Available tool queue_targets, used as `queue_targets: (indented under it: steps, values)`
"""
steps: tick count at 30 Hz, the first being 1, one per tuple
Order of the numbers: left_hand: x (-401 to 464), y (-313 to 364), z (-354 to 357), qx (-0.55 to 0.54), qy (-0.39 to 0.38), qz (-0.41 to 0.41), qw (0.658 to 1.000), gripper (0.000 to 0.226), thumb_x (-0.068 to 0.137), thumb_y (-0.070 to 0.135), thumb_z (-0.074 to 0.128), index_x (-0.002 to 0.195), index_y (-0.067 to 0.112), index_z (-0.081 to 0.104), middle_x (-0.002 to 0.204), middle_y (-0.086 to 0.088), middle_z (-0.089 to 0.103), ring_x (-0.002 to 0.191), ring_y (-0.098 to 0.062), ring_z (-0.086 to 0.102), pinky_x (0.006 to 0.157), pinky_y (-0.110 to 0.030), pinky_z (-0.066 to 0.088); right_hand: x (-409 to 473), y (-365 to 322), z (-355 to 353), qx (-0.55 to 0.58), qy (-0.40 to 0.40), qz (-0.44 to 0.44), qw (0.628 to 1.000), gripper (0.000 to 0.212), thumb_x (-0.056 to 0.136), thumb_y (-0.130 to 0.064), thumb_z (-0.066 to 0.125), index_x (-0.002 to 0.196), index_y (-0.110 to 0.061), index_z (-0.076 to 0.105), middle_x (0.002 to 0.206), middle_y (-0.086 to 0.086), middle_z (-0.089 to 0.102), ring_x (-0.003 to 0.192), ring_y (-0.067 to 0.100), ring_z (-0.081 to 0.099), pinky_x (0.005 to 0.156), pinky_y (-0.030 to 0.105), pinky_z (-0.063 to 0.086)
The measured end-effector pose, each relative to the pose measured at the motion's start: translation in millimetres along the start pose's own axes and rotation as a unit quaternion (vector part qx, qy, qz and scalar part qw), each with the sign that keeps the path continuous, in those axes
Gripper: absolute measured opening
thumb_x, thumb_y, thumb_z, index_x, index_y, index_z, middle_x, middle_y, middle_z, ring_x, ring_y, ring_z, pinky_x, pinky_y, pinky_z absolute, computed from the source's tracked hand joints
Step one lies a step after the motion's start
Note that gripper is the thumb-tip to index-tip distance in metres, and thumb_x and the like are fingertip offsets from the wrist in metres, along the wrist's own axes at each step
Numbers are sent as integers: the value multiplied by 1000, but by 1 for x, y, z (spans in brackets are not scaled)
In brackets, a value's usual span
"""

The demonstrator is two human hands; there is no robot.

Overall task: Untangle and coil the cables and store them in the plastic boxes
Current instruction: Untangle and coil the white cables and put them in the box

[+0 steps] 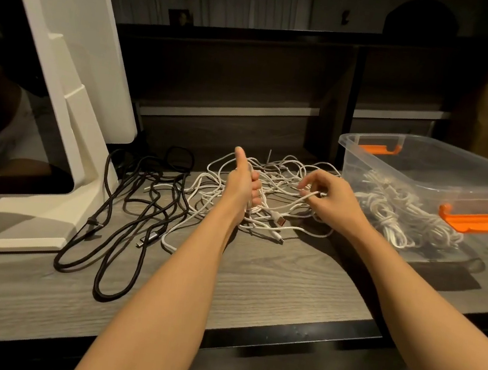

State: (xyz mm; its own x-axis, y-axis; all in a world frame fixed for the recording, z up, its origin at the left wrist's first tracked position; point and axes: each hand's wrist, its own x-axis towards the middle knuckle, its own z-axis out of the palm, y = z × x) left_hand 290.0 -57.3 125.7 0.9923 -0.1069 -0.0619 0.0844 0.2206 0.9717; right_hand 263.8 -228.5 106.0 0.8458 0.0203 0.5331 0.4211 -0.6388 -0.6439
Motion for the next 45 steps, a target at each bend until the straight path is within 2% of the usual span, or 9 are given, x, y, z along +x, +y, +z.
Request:
queue_targets:
  steps: [6,13,17,23,29,34,37,41,45]
  values:
    - [-7,-6,18,291,-121,76,946,69,99,60,9,62,15,44,51,3,44,43,-9,40,46,-21,36,1,-12,9,186,-56,52,979,36,85,-6,66,106,-21,41,59,-9,42,54,7,40,60,26,40]
    - [-9,-2,15,253,-253,-39,933,74,94,69,6,63,12,42,44,5,36,36,-7,29,39,-18,25,6,-9,4,354,-6,89,931,37,79,-2,57,104,-23,40,69,-6,50,54,1,43,57,19,36]
    - [-12,2,11,270,-294,12,917,40,99,58,32,110,27,54,53,9,39,44,-4,28,43,-15,22,6,-7,4,313,4,107,944,28,92,-1,54,107,-19,40,82,0,52,70,7,49,63,22,39]
    - [-9,-4,10,271,-156,74,947,51,102,50,36,68,15,53,52,5,41,42,-4,33,48,-18,29,6,3,5,115,6,40,993,9,91,-22,63,88,-19,55,76,3,56,66,12,50,62,24,42]
    - [-3,-10,13,193,-68,102,973,48,102,48,34,128,19,61,107,-5,67,44,-4,32,41,-14,27,4,7,7,-81,-21,13,996,15,87,-26,68,77,-19,59,73,-6,60,72,11,55,62,22,40]
    - [-12,-7,16,61,-151,71,984,50,103,45,30,97,13,68,112,-3,69,96,-10,63,78,-23,49,5,12,11,-183,-7,15,983,9,89,-27,64,88,-19,61,86,-3,59,86,16,53,83,34,40]
    - [-13,-6,15,-12,-174,39,984,51,102,44,32,71,13,56,77,-6,71,90,-18,70,100,-37,45,6,15,11,-200,18,18,979,10,91,-20,62,98,-13,63,87,-1,58,88,15,46,85,34,35]
    - [-16,1,12,-150,-152,-34,976,51,101,48,36,61,16,41,46,6,38,41,-8,44,66,-30,57,9,23,11,-162,64,50,984,1,91,-12,59,92,-12,59,90,8,61,97,25,53,77,32,37]
    - [-10,2,9,-111,-91,-54,988,58,97,62,30,59,18,38,48,7,32,38,-5,28,37,-16,32,7,17,7,-77,86,13,993,7,87,-20,67,86,-20,60,92,-1,59,100,17,49,81,30,38]
